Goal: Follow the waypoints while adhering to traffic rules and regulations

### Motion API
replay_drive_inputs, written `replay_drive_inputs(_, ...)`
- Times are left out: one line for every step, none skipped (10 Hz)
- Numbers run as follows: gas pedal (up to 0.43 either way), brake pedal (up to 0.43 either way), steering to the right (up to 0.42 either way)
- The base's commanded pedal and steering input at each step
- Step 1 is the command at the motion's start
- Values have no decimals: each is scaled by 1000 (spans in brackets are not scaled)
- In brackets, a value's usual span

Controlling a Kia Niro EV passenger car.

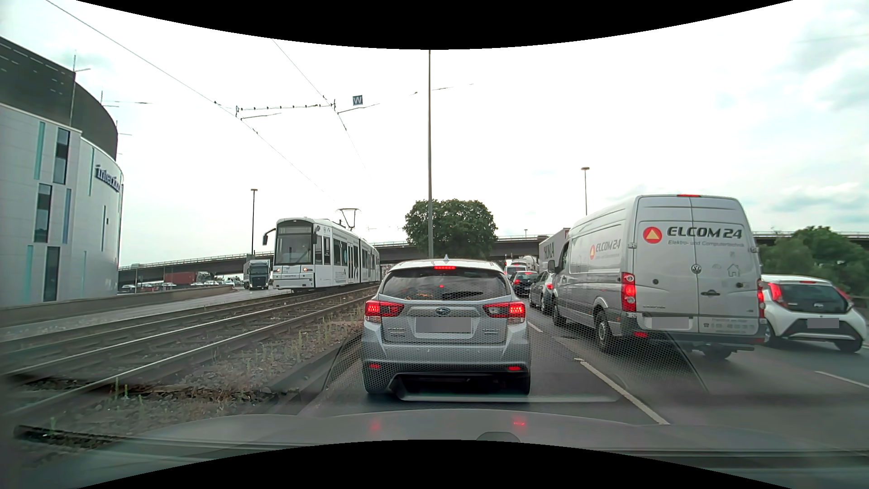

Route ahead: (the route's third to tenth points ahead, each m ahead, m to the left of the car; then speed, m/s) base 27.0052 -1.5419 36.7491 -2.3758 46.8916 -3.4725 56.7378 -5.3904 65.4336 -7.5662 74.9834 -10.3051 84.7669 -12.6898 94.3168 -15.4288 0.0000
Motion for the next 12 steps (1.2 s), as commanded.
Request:
replay_drive_inputs(0,232,-7)
replay_drive_inputs(0,232,-7)
replay_drive_inputs(0,232,-8)
replay_drive_inputs(0,232,-7)
replay_drive_inputs(0,232,-8)
replay_drive_inputs(0,232,-8)
replay_drive_inputs(0,232,-8)
replay_drive_inputs(0,232,-8)
replay_drive_inputs(0,232,-8)
replay_drive_inputs(0,232,-8)
replay_drive_inputs(0,232,-7)
replay_drive_inputs(0,232,-8)
